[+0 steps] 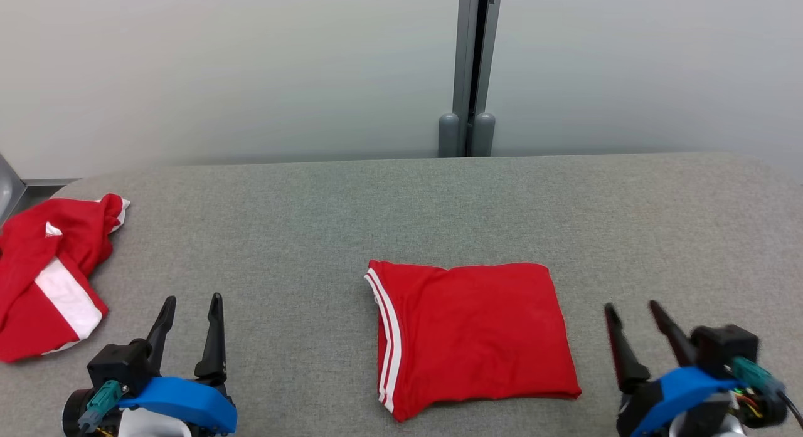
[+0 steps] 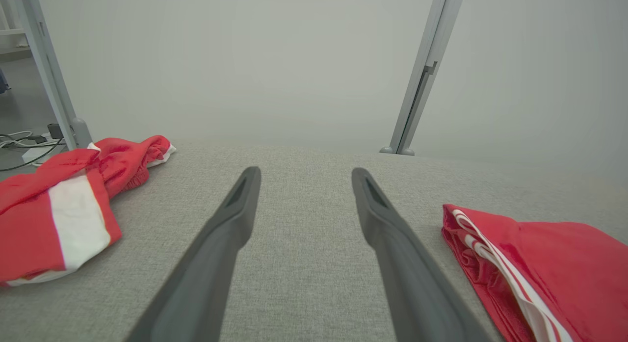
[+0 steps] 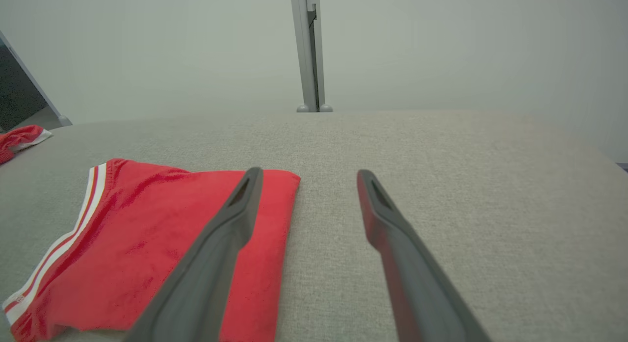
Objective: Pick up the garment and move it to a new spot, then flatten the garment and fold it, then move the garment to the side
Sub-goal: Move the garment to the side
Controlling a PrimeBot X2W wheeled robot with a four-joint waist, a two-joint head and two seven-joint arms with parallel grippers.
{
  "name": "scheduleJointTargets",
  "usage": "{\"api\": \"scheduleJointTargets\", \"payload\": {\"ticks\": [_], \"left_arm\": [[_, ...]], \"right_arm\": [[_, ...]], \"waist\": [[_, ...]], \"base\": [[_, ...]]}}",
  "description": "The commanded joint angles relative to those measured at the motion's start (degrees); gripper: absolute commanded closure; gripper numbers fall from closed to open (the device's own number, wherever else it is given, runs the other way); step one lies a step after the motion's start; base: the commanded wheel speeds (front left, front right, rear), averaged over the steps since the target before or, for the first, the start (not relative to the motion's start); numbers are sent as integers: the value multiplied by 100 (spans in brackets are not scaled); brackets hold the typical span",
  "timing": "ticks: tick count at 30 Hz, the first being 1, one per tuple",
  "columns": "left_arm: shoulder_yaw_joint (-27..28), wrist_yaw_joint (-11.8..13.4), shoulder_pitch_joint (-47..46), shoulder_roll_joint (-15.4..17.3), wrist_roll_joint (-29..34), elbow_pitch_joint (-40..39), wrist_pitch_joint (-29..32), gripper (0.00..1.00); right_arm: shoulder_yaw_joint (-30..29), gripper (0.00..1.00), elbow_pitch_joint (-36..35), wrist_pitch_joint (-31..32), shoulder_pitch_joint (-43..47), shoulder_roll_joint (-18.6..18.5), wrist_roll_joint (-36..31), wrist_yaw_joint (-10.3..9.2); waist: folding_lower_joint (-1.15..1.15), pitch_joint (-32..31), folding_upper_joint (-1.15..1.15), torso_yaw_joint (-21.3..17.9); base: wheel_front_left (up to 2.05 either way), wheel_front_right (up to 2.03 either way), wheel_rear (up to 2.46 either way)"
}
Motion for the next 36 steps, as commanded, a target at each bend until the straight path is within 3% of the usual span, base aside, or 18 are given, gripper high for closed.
{"api": "scheduleJointTargets", "payload": {"ticks": [1,7,14,24,32,33,34,35,36], "left_arm": [[-6,-31,-95,-2,26,-4,-26,0],[-26,-46,-179,58,81,15,-26,0],[-182,-89,-493,86,123,10,7,0],[-274,-125,-803,79,104,5,-1,0],[-312,-146,-881,48,86,37,-16,0],[-314,-148,-888,44,85,39,-14,0],[-318,-151,-892,42,85,45,-15,0],[-324,-153,-892,41,85,53,-17,0],[-324,-150,-888,39,84,58,-18,0]], "right_arm": [[77,0,43,263,-144,-42,43,1],[141,0,356,2098,-785,-59,272,1],[-8,0,1172,3319,-1696,21,410,1],[-182,0,2705,3671,-2484,73,305,1],[367,0,3575,3586,-2711,129,765,8],[492,4,3666,3593,-2726,147,851,10],[603,20,3744,3610,-2732,158,950,13],[738,45,3800,3608,-2757,166,997,15],[829,100,3827,3563,-2769,172,1005,19]], "waist": [[0,12,0,1],[0,82,0,-12],[0,334,0,123],[0,633,0,354],[0,720,0,423],[0,721,0,427],[0,718,0,430],[0,711,0,430],[0,702,0,428]], "base": [[0,0,0],[0,0,0],[0,0,0],[0,0,0],[0,0,0],[0,0,0],[0,0,0],[0,0,0],[0,0,0]]}}
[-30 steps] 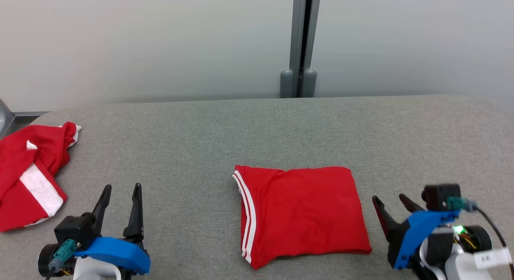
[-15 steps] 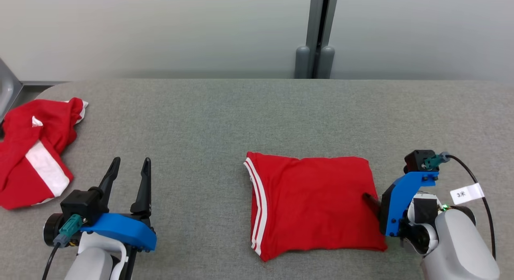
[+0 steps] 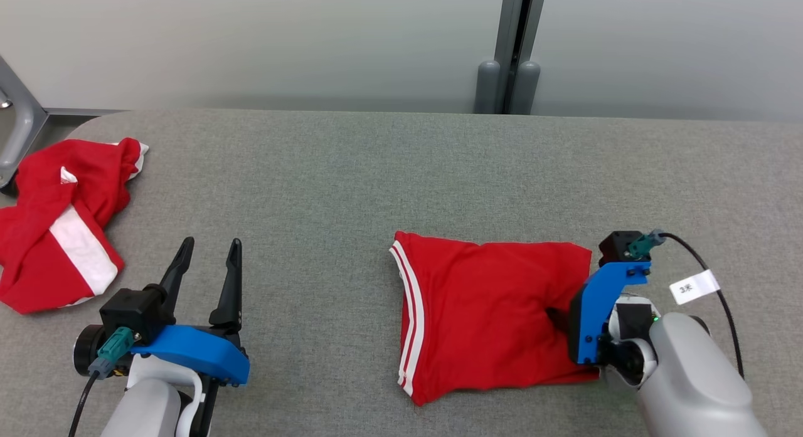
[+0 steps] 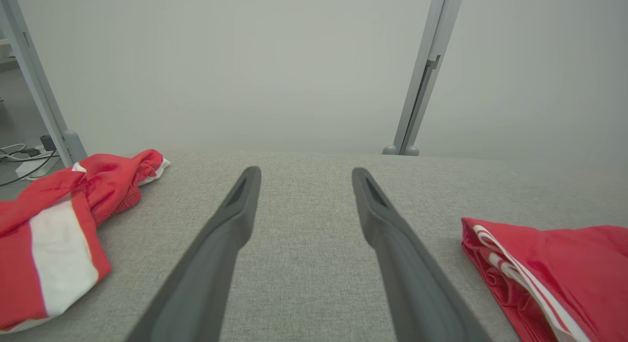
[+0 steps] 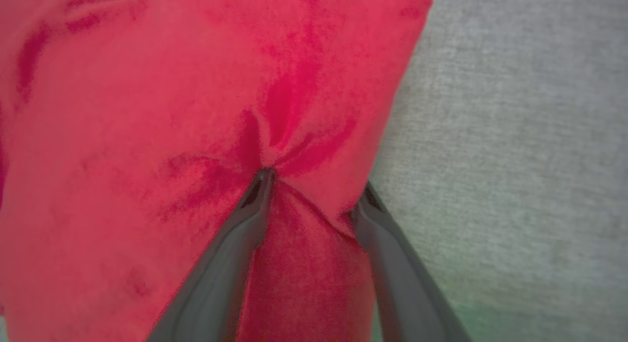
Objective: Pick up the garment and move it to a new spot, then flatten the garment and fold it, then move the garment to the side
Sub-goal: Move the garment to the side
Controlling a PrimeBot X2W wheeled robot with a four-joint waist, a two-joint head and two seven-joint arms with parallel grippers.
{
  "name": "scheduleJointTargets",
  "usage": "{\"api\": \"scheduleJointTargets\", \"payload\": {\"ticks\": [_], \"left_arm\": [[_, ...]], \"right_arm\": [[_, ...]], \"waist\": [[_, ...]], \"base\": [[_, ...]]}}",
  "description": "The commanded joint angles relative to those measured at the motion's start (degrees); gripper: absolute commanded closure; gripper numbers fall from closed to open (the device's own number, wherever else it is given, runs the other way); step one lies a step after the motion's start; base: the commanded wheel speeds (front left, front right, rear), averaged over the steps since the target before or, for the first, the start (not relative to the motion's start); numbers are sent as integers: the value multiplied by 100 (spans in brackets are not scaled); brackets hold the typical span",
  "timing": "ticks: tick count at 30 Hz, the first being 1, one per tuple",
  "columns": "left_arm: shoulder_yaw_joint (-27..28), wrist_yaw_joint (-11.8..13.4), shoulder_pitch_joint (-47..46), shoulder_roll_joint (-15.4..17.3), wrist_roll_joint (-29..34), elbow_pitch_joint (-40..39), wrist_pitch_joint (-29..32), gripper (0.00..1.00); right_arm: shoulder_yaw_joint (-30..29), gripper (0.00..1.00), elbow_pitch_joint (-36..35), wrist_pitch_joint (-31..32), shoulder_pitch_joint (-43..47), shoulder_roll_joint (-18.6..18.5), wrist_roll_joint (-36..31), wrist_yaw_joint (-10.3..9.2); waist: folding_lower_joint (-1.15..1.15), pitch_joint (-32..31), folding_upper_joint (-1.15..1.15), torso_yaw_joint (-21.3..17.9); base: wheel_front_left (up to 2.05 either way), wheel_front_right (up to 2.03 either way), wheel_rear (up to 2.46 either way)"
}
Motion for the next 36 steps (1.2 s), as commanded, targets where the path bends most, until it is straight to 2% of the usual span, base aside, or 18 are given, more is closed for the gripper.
{"api": "scheduleJointTargets", "payload": {"ticks": [1,3,8,16,20,27,31,36], "left_arm": [[1,-24,-82,-5,-22,8,-27,0],[1,-27,-65,-9,-22,16,-29,0],[33,-18,-1,-7,-20,-28,-29,0],[165,36,-25,0,15,-357,-31,0],[229,37,-192,48,88,-564,-32,0],[187,24,-561,120,249,-859,-32,0],[155,37,-695,218,305,-949,1,0],[191,81,-769,390,329,-1143,136,0]], "right_arm": [[127,100,190,60,173,217,33,50],[227,100,207,-78,75,179,-137,41],[727,100,62,-226,-318,-198,-456,26],[2044,100,-585,-218,-1310,-1150,-522,26],[2426,100,-807,-235,-1834,-1632,-412,26],[2210,100,-813,-396,-2359,-2328,-341,25],[2002,100,-812,-642,-2376,-2517,-475,25],[1675,100,-755,-1029,-2393,-2568,-794,25]], "waist": [[0,-10,0,-4],[0,-30,0,-17],[0,-31,0,-123],[0,332,0,-569],[0,642,0,-892],[0,1210,0,-1449],[0,1425,0,-1770],[0,1701,0,-2065]], "base": [[0,0,0],[0,0,0],[0,0,0],[0,0,0],[0,0,0],[0,0,0],[0,0,0],[0,0,0]]}}
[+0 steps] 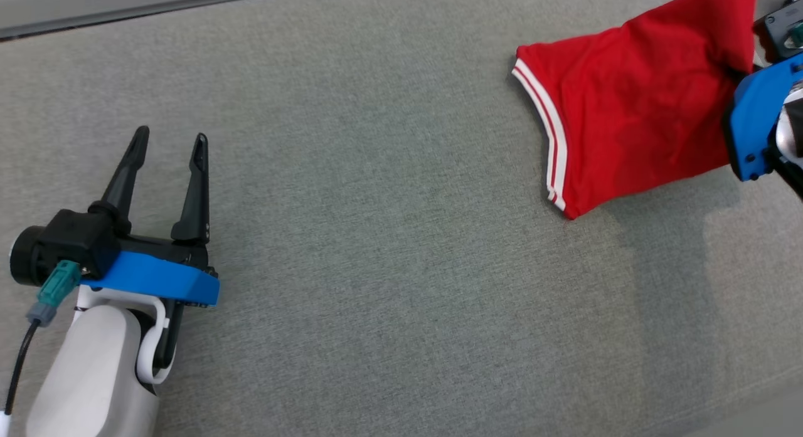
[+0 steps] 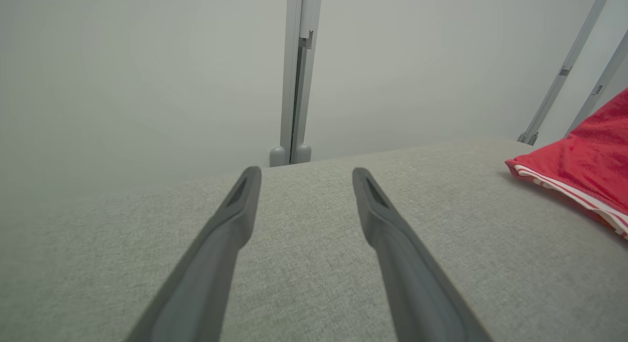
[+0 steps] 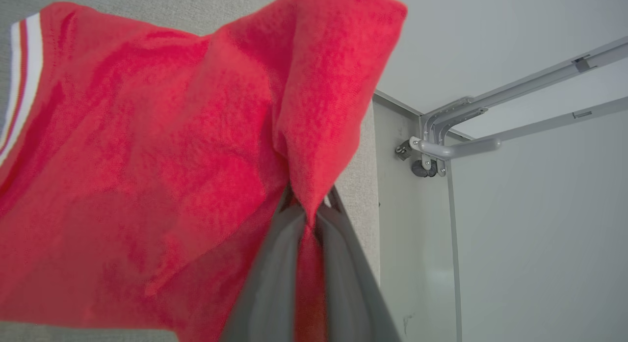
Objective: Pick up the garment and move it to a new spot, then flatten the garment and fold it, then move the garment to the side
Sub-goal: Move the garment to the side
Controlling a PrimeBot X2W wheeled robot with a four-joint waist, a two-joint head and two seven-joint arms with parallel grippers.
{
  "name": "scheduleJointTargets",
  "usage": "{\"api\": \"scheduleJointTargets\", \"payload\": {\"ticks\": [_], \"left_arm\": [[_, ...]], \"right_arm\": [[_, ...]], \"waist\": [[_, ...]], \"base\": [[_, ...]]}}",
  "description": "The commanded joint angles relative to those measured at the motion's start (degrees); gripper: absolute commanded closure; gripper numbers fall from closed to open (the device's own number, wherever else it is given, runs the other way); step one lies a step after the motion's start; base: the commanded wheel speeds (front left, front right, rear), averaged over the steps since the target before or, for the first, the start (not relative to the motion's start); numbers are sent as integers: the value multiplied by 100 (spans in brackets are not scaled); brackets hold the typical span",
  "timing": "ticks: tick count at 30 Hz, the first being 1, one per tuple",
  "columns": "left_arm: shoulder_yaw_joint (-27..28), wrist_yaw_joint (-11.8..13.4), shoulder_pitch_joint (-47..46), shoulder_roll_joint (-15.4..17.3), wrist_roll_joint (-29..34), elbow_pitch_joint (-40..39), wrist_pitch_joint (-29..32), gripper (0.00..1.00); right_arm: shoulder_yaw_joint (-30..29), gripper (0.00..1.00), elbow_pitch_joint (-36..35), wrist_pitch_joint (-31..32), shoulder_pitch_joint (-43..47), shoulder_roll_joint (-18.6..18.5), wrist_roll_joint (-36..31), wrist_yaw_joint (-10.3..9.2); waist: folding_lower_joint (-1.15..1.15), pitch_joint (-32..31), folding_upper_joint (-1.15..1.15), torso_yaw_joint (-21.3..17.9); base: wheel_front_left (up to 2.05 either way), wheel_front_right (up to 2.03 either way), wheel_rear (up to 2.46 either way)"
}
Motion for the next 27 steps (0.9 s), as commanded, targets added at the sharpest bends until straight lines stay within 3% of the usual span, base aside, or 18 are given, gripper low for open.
{"api": "scheduleJointTargets", "payload": {"ticks": [1,6,8,11,22,23,24,25,27], "left_arm": [[24,21,-78,50,17,-59,35,0],[25,61,-159,154,47,-312,173,0],[11,58,-185,191,52,-390,227,0],[6,71,-204,253,54,-482,294,0],[-83,72,-159,283,0,-505,338,0],[-87,73,-139,278,-15,-485,327,0],[-94,75,-129,268,-29,-470,324,0],[-104,76,-126,256,-39,-448,309,0],[-124,76,-112,225,-50,-411,291,0]], "right_arm": [[-81,100,5,-98,-100,-23,-88,-5],[-622,100,96,-565,-205,18,-424,-6],[-629,100,91,-750,-200,189,-347,-3],[-610,100,104,-981,-364,158,-664,-8],[-1233,97,542,-1244,-321,451,-1514,-7],[-1304,80,578,-1253,-286,483,-1571,-7],[-1319,53,584,-1308,-262,515,-1632,-7],[-1357,0,603,-1316,-237,545,-1687,-7],[-1448,0,650,-1317,-178,599,-1778,-7]], "waist": [[-1,66,0,-29],[-1,360,0,-141],[-1,429,0,-176],[-1,509,0,-236],[-1,363,0,-227],[-1,330,0,-221],[-1,301,0,-211],[-1,264,0,-198],[-1,189,0,-165]], "base": [[0,0,0],[0,0,0],[0,0,0],[0,0,0],[0,0,0],[0,0,0],[0,0,0],[0,0,0],[0,0,0]]}}
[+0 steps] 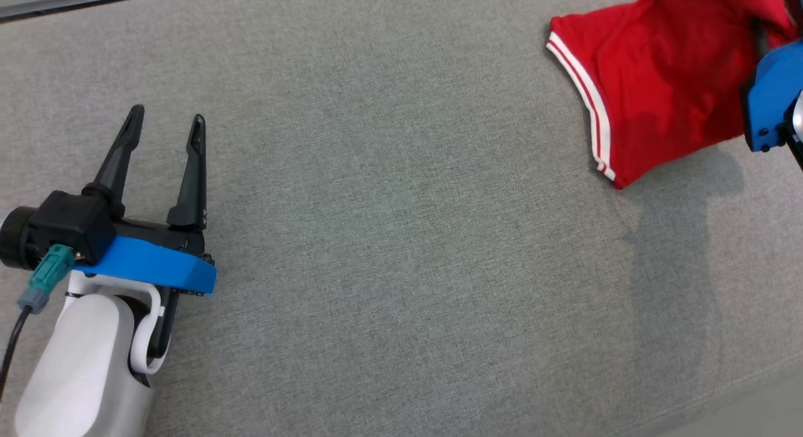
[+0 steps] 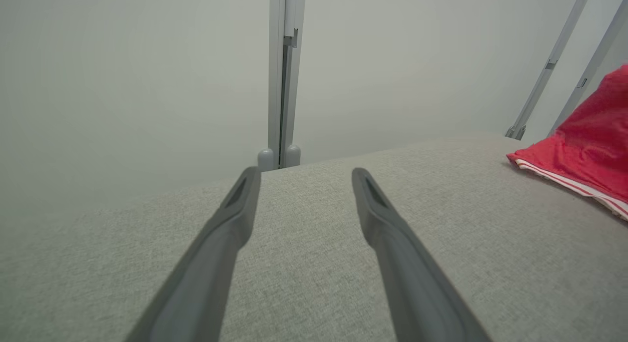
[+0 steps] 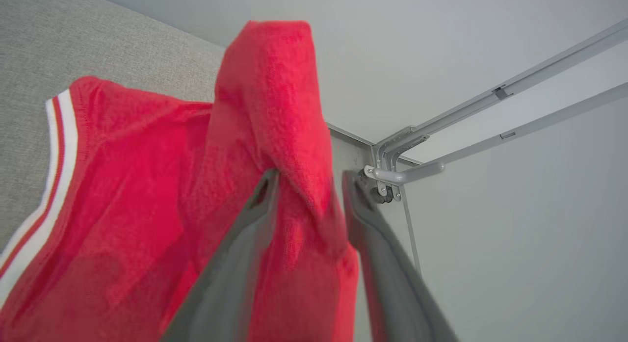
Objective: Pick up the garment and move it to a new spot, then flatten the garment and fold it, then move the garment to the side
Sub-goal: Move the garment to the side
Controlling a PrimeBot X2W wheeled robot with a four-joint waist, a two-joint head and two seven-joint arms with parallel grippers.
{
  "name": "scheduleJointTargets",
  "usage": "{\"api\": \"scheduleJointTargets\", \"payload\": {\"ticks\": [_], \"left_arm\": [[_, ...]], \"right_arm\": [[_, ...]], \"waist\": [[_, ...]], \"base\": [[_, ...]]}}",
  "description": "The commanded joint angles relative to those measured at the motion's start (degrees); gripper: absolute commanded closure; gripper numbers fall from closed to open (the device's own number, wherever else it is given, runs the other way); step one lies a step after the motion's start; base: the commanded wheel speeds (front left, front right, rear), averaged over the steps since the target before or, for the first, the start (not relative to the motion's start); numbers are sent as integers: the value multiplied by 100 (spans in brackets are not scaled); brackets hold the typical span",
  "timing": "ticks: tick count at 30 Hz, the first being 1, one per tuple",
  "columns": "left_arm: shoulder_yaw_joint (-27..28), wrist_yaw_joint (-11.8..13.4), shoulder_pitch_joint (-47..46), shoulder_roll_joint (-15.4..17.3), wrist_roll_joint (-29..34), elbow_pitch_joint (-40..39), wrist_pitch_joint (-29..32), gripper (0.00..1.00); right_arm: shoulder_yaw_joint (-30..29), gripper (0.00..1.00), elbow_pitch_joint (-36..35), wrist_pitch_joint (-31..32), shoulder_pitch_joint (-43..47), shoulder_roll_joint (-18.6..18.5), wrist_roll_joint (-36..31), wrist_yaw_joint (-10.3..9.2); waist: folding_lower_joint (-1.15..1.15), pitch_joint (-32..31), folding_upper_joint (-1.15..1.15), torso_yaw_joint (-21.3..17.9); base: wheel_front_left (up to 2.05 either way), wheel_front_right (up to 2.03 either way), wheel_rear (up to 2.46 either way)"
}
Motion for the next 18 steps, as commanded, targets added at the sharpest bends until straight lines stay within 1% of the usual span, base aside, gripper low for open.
{"api": "scheduleJointTargets", "payload": {"ticks": [1,8,11,14,18], "left_arm": [[-5,10,19,-13,-13,25,-35,0],[-44,44,164,-108,-79,203,-160,0],[-62,47,267,-194,-137,337,-238,0],[-83,53,399,-299,-201,480,-305,0],[-107,53,609,-447,-269,690,-386,0]], "right_arm": [[-76,0,38,-33,109,28,-80,-9],[-391,0,207,-90,356,128,-203,-9],[-472,0,243,-301,577,176,-172,-8],[-563,0,183,-614,882,298,33,-8],[-705,0,-75,-1147,1440,503,515,-6]], "waist": [[0,-66,0,26],[0,-468,0,205],[0,-754,0,352],[0,-1049,0,535],[0,-1436,0,829]], "base": [[0,0,0],[0,0,0],[0,0,0],[0,0,0],[0,0,0]]}}
